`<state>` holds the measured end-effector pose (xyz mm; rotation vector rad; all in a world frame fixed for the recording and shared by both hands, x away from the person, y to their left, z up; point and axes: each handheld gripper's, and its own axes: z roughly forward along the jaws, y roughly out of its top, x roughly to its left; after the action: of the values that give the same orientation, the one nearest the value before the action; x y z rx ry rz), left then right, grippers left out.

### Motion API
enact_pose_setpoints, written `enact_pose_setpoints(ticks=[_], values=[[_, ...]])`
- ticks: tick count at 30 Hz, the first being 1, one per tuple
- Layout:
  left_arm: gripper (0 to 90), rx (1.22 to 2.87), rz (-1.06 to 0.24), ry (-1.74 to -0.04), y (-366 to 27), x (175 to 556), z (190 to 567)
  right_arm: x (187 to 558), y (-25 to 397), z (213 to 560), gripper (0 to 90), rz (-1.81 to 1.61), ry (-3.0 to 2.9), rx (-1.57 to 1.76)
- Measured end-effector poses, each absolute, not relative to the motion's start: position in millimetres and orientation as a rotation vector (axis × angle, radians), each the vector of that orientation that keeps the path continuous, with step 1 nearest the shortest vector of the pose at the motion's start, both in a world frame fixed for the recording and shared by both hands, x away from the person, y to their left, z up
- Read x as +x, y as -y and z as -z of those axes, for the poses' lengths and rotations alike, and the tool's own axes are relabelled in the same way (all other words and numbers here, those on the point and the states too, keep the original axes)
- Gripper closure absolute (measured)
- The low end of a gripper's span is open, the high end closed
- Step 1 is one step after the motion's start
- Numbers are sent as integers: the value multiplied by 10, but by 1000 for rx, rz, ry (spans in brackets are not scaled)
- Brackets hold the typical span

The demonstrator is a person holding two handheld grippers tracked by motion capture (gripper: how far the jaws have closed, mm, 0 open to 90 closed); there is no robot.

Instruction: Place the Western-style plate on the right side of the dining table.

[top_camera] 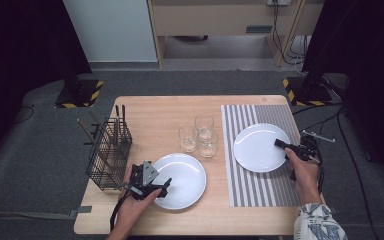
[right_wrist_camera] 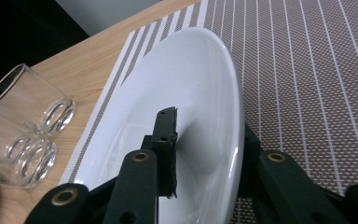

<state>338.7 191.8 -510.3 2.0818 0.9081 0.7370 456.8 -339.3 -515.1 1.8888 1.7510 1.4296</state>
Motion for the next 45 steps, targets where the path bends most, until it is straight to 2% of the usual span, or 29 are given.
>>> enact_pose_setpoints(ticks=[21,45], values=[[55,2093,-733,-903,-1911,3387,5107,4593,3448,5257,591,-1352,-1821,1862],[56,2094,-740,-906,-1922,3391,5101,4585,3438,5271,527,-1293,-1874,1843]])
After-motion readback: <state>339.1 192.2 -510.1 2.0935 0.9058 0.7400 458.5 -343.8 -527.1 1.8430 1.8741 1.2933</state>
